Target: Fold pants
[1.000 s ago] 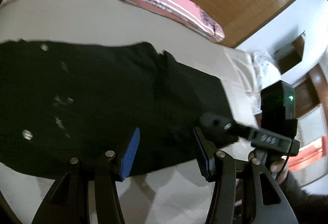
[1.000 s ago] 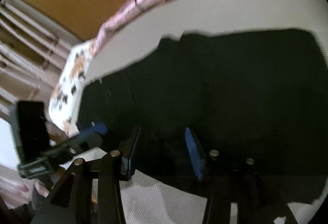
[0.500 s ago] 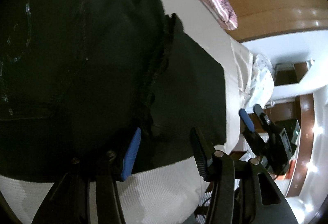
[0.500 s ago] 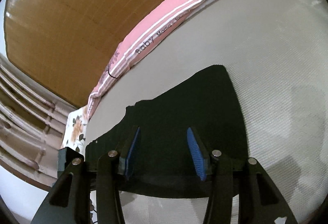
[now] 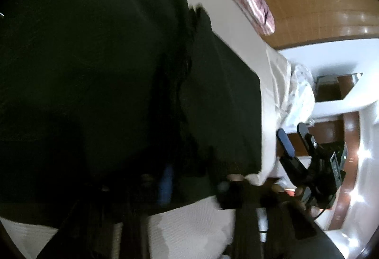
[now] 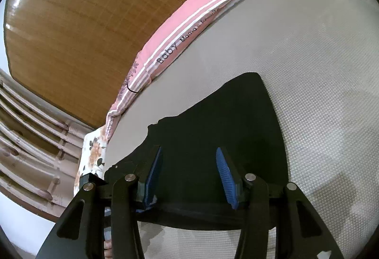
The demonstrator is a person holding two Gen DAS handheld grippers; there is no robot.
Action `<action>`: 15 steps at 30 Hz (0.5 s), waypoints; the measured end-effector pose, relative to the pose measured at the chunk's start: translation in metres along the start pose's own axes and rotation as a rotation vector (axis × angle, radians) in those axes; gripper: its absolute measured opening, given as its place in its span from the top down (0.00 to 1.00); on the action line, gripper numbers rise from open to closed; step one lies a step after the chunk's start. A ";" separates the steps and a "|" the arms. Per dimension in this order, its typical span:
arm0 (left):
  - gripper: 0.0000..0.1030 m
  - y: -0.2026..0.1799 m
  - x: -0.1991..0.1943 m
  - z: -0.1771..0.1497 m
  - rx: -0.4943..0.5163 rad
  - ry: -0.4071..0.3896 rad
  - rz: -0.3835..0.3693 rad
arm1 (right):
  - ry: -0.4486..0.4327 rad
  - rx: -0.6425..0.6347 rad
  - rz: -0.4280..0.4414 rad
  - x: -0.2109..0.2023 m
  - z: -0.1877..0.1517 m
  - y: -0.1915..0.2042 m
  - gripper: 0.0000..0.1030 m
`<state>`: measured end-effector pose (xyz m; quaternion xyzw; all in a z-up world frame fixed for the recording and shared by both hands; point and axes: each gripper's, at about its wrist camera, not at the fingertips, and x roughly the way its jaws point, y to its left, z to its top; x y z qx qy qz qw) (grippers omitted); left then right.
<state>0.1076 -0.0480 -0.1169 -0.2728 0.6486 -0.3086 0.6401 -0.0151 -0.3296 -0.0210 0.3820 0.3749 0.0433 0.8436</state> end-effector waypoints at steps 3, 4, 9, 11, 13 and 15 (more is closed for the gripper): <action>0.87 -0.007 0.009 -0.001 0.005 -0.012 0.034 | 0.003 0.012 -0.009 0.001 0.000 -0.003 0.56; 0.88 -0.012 0.006 -0.001 0.018 -0.032 0.038 | 0.003 0.012 -0.013 0.001 0.000 -0.004 0.56; 0.90 -0.036 -0.020 -0.011 0.121 -0.118 0.068 | 0.010 0.015 -0.061 0.003 0.000 -0.008 0.56; 0.90 -0.039 -0.030 -0.018 0.127 -0.135 0.066 | 0.013 0.029 -0.069 0.004 -0.001 -0.011 0.56; 0.90 -0.034 -0.035 -0.024 0.125 -0.137 0.086 | 0.024 0.036 -0.080 0.007 -0.002 -0.014 0.56; 0.90 -0.025 -0.033 -0.029 0.119 -0.130 0.116 | 0.036 0.038 -0.111 0.009 -0.003 -0.016 0.56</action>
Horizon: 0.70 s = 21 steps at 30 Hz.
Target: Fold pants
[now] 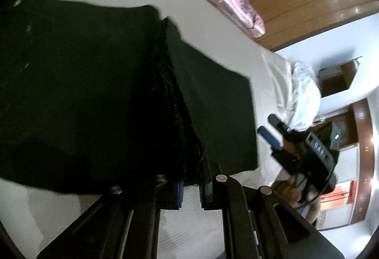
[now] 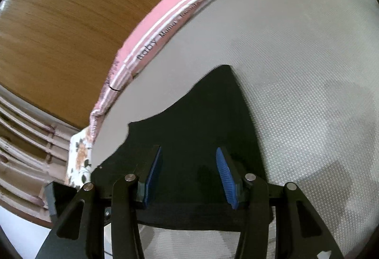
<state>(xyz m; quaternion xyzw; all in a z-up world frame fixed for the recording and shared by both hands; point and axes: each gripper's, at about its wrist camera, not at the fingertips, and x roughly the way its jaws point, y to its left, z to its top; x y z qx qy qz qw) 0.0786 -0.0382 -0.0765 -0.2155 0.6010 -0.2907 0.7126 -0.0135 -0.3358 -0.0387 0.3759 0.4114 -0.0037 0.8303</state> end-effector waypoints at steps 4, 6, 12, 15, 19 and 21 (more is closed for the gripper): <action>0.90 0.024 0.017 -0.005 -0.061 0.044 0.033 | 0.051 0.004 -0.048 0.011 -0.004 -0.005 0.57; 0.89 0.022 0.019 -0.003 -0.036 0.039 0.052 | 0.073 0.005 -0.071 0.016 -0.007 -0.008 0.58; 0.72 0.010 0.003 0.000 0.052 0.023 0.116 | 0.110 -0.021 -0.122 0.023 -0.011 -0.009 0.57; 0.70 0.003 -0.012 0.006 0.114 -0.051 0.196 | 0.106 -0.040 -0.115 0.017 -0.004 -0.002 0.56; 0.70 -0.006 -0.029 0.020 0.190 -0.175 0.285 | 0.049 -0.178 -0.155 0.012 0.014 0.019 0.56; 0.70 -0.016 -0.030 0.029 0.241 -0.205 0.277 | 0.034 -0.240 -0.189 0.018 0.027 0.028 0.57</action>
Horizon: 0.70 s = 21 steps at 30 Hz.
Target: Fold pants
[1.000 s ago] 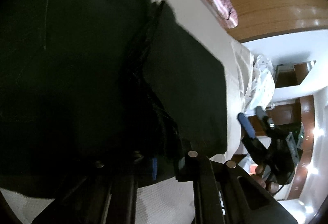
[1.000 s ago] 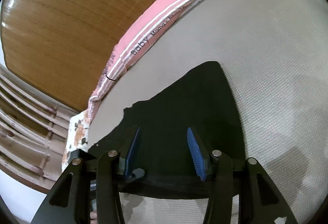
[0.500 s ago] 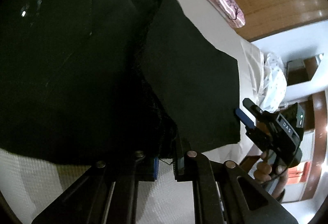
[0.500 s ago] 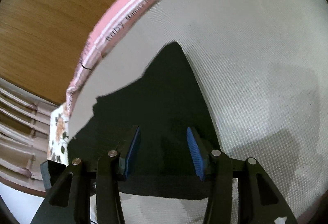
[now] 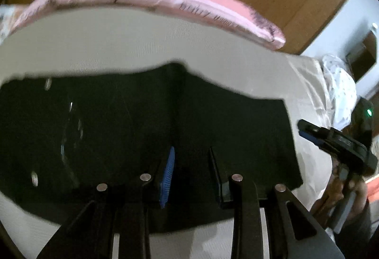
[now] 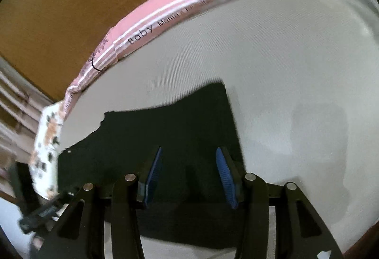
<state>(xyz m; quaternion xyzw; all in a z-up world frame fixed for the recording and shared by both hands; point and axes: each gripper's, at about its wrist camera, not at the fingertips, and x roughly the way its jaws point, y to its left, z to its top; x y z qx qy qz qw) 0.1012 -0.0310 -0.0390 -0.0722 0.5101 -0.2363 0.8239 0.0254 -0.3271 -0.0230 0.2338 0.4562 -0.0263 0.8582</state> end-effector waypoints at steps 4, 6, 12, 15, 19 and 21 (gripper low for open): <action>0.70 -0.016 0.013 0.017 0.078 -0.017 -0.043 | -0.002 -0.057 -0.052 0.018 0.024 0.007 0.62; 0.70 -0.021 0.025 0.026 0.087 -0.003 -0.070 | 0.009 -0.073 -0.072 0.028 0.032 0.007 0.63; 0.70 -0.022 0.079 0.047 0.072 0.079 -0.085 | 0.045 -0.092 -0.127 0.053 0.041 0.001 0.69; 0.70 -0.013 0.100 0.049 0.050 0.119 -0.083 | 0.052 -0.095 -0.143 0.059 0.042 -0.004 0.69; 0.70 -0.018 0.102 0.046 0.083 0.110 -0.055 | 0.057 -0.103 -0.149 0.061 0.041 -0.005 0.69; 0.70 -0.020 0.098 0.043 0.102 0.117 -0.044 | 0.035 -0.117 -0.153 0.061 0.039 -0.004 0.69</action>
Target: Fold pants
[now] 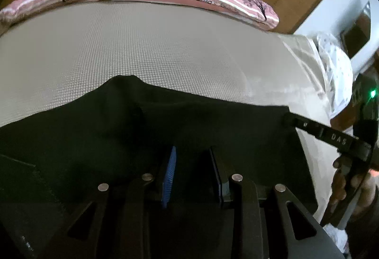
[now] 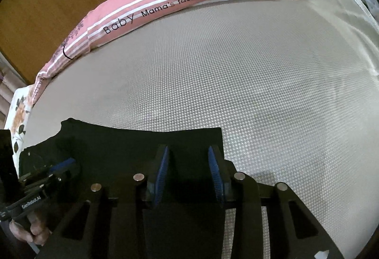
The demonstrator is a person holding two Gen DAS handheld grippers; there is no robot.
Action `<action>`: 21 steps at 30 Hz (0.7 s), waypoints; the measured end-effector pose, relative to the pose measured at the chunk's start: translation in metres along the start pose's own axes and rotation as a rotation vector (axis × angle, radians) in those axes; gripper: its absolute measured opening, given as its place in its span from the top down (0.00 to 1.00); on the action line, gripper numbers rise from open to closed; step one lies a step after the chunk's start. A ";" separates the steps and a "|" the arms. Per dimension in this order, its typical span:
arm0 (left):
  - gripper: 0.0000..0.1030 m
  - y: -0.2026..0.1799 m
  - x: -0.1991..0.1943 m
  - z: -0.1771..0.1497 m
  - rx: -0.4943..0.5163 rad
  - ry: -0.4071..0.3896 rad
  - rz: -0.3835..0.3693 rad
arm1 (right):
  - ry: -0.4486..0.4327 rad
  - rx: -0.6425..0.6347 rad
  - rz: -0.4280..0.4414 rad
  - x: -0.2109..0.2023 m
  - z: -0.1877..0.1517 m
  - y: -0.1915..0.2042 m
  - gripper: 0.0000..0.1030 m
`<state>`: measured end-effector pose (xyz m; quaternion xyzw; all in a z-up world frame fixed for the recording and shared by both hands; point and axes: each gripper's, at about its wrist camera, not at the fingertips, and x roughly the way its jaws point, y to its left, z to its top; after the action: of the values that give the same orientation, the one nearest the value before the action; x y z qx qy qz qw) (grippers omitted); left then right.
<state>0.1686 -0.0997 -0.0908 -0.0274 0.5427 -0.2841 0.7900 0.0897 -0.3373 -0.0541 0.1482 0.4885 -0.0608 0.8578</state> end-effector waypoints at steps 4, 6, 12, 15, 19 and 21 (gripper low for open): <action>0.69 -0.002 -0.016 -0.021 0.022 0.022 -0.009 | 0.007 0.007 0.020 -0.011 -0.016 0.001 0.67; 0.69 -0.003 -0.028 -0.041 0.048 0.029 -0.011 | 0.018 0.002 0.035 -0.019 -0.031 0.001 0.67; 0.69 0.004 -0.053 -0.086 0.053 0.020 -0.015 | 0.062 -0.007 0.064 -0.040 -0.087 0.005 0.67; 0.69 0.014 -0.064 -0.096 0.017 0.008 0.018 | 0.072 -0.041 0.054 -0.046 -0.108 0.015 0.67; 0.68 0.041 -0.093 -0.105 -0.116 -0.049 -0.010 | 0.079 -0.099 0.044 -0.049 -0.119 0.035 0.66; 0.67 0.060 -0.114 -0.112 -0.179 -0.088 0.000 | 0.095 -0.115 0.080 -0.048 -0.122 0.046 0.66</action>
<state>0.0672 0.0343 -0.0618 -0.1106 0.5306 -0.2330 0.8074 -0.0233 -0.2569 -0.0626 0.1209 0.5249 0.0086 0.8425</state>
